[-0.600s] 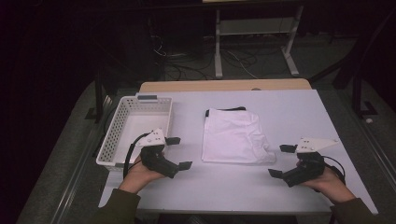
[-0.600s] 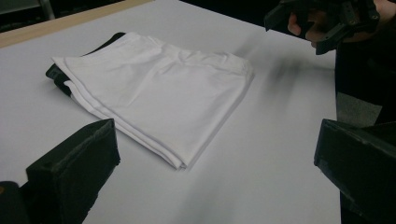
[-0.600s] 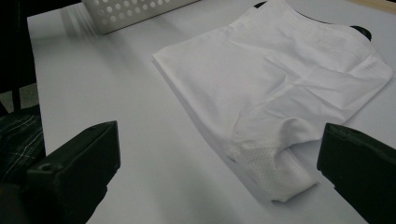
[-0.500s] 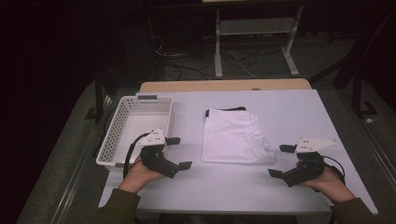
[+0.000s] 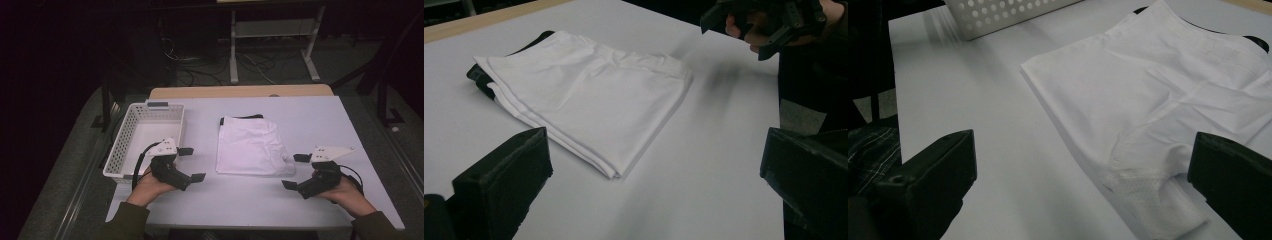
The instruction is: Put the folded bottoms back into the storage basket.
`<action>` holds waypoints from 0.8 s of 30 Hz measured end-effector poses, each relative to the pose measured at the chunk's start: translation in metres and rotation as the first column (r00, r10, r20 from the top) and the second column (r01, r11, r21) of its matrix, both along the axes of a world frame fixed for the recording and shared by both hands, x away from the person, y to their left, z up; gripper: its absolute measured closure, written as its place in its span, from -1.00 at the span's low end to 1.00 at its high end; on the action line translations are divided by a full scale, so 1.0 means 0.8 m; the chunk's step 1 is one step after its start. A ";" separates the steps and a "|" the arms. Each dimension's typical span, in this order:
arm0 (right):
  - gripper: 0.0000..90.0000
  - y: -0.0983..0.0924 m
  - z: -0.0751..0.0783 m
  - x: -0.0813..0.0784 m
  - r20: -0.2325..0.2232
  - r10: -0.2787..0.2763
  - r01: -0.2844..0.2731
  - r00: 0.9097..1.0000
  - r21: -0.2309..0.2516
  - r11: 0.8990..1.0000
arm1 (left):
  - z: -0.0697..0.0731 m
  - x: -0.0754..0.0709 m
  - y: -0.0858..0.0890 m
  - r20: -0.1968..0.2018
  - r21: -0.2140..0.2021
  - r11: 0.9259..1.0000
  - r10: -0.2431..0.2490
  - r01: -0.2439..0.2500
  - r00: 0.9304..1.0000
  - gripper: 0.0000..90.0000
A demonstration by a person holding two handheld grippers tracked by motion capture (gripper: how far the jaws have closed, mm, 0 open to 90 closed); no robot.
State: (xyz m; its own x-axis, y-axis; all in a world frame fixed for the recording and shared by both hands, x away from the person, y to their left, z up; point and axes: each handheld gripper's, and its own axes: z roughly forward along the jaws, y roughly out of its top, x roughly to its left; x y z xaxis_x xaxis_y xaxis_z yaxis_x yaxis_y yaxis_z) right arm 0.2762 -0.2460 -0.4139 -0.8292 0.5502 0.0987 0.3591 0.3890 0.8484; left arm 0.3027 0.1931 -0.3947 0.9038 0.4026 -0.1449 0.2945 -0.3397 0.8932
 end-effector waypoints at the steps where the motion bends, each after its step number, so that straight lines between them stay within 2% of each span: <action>1: -1.00 0.000 0.000 0.000 0.000 0.000 0.000 1.000 0.000 1.000 | 0.000 0.000 0.000 -0.001 -0.001 1.000 0.000 0.000 1.000 -1.00; 11: -1.00 0.010 -0.002 0.011 -0.007 0.016 -0.016 1.000 -0.005 1.000 | 0.000 0.002 0.001 -0.013 -0.005 1.000 0.005 -0.005 1.000 -1.00; 24: -1.00 0.013 0.003 0.022 -0.001 0.018 -0.018 1.000 0.025 1.000 | 0.000 0.003 0.001 -0.015 -0.003 1.000 0.009 -0.009 1.000 -1.00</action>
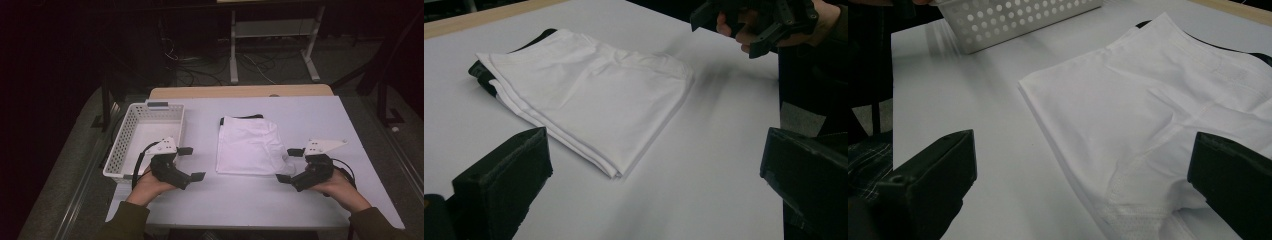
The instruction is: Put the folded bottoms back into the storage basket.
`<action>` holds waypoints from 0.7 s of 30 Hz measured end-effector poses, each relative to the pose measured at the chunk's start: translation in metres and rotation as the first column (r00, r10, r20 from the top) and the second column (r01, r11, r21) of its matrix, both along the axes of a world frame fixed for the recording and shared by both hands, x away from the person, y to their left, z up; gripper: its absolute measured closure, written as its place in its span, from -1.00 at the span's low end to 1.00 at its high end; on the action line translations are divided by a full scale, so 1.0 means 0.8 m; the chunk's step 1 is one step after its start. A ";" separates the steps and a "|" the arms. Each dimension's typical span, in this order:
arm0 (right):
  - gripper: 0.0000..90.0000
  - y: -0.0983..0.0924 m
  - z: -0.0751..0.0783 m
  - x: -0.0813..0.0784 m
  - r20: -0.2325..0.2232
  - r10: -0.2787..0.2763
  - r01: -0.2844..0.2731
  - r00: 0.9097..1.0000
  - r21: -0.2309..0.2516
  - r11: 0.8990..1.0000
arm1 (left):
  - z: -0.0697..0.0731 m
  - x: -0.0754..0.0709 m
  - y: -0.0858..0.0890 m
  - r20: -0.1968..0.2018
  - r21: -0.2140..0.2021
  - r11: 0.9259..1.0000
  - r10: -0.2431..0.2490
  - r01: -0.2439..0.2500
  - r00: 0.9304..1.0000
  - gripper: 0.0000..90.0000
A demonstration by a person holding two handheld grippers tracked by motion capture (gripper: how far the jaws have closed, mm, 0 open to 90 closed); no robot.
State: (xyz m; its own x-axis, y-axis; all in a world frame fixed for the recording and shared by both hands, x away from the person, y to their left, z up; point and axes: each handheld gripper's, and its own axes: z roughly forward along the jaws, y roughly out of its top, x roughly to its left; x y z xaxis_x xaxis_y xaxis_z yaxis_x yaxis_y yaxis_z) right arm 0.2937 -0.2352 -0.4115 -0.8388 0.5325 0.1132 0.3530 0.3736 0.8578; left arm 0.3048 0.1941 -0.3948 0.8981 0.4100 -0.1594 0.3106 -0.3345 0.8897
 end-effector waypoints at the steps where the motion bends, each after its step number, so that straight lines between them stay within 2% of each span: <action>1: -1.00 0.000 0.000 0.000 0.001 0.002 -0.002 1.000 0.002 1.000 | 0.000 0.000 0.000 -0.001 -0.001 1.000 0.000 0.000 1.000 -1.00; 21: -1.00 0.010 0.002 0.010 0.002 0.020 -0.020 1.000 0.007 1.000 | 0.000 0.001 0.001 -0.009 -0.006 1.000 0.001 -0.001 1.000 -1.00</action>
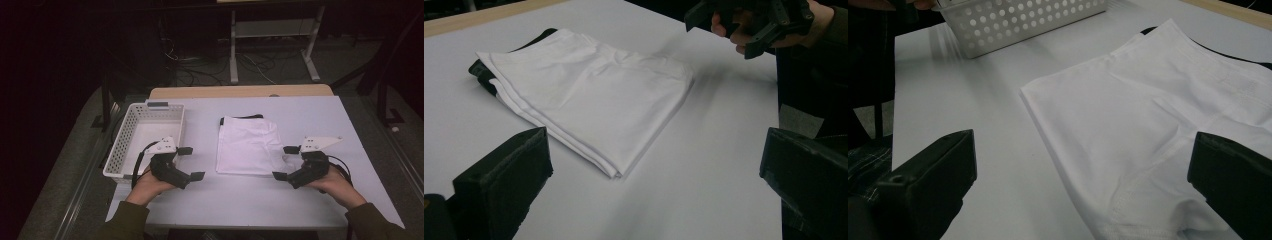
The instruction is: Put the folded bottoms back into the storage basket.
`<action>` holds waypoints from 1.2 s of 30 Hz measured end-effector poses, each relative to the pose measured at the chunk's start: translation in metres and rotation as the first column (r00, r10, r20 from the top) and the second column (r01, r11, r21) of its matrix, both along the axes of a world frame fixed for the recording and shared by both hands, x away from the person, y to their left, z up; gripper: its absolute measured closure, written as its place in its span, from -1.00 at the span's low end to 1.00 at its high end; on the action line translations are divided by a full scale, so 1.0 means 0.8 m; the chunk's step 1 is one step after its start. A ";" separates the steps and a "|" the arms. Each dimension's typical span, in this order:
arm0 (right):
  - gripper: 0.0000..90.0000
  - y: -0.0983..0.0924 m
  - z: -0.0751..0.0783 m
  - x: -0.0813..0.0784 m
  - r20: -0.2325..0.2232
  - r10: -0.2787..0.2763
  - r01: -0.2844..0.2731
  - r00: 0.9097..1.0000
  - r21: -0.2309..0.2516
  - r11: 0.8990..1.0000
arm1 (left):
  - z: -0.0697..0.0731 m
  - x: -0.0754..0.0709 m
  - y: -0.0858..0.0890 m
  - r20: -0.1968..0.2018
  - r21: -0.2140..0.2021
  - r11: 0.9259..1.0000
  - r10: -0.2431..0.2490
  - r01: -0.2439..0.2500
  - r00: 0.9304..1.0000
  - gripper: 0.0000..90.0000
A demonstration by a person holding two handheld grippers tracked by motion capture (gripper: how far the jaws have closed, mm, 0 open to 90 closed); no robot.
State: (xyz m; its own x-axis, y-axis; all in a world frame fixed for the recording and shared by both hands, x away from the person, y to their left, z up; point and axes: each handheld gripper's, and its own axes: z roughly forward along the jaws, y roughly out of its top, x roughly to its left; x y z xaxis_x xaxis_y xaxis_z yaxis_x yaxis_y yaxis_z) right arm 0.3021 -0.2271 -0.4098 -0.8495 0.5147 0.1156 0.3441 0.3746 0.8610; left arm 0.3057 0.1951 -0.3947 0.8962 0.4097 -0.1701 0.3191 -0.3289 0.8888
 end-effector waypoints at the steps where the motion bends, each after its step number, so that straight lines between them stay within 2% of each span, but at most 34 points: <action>1: -1.00 0.001 0.000 0.001 0.001 0.002 -0.002 1.000 -0.001 1.000 | 0.000 0.000 0.000 0.000 -0.001 1.000 0.000 0.000 1.000 -1.00; 36: -1.00 0.036 0.003 0.025 -0.003 0.054 -0.054 0.999 -0.012 0.998 | 0.000 0.000 0.000 -0.002 0.002 1.000 0.002 -0.002 1.000 -0.99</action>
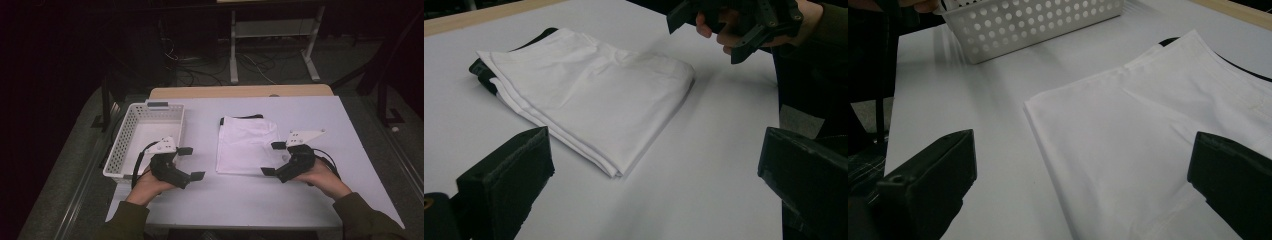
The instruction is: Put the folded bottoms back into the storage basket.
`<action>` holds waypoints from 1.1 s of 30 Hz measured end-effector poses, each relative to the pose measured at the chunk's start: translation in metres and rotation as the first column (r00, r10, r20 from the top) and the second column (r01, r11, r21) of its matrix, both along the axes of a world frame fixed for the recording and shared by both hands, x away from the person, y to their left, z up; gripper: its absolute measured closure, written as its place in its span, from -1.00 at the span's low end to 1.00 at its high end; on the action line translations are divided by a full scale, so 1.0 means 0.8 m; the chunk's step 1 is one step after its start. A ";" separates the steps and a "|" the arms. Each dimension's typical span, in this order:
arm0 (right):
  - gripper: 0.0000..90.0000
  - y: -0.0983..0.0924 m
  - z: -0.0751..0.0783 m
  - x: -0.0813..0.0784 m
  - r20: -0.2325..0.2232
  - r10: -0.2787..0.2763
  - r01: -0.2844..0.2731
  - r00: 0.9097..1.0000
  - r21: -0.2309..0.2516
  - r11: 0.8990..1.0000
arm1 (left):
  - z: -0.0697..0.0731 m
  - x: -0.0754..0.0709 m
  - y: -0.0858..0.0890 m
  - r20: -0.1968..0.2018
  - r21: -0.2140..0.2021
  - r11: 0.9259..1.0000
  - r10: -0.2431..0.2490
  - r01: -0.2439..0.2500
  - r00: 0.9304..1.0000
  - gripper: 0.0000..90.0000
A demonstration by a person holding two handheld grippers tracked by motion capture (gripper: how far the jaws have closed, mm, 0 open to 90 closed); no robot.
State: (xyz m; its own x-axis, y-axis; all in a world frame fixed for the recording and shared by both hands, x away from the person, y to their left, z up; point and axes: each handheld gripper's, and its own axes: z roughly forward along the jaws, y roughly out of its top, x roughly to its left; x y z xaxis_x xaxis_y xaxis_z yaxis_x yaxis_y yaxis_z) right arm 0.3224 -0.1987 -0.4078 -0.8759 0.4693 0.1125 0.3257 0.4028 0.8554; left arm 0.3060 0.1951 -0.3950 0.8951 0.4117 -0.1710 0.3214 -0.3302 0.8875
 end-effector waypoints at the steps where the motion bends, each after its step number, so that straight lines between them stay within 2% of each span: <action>1: -1.00 0.001 0.000 0.001 0.000 0.001 -0.001 1.000 0.000 1.000 | 0.000 0.000 0.000 0.000 0.000 1.000 0.000 0.000 1.000 -0.99; 33: -1.00 0.036 -0.008 0.025 -0.020 0.044 -0.045 0.999 -0.030 0.999 | 0.000 0.000 0.000 -0.001 -0.003 1.000 0.001 -0.001 1.000 -0.99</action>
State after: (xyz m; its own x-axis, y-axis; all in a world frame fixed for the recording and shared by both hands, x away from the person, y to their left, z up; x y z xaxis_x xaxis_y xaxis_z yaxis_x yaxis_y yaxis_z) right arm 0.3420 -0.1697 -0.4139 -0.8939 0.4332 0.1153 0.3228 0.4434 0.8362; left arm 0.3060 0.1951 -0.3950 0.8946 0.4119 -0.1734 0.3229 -0.3275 0.8879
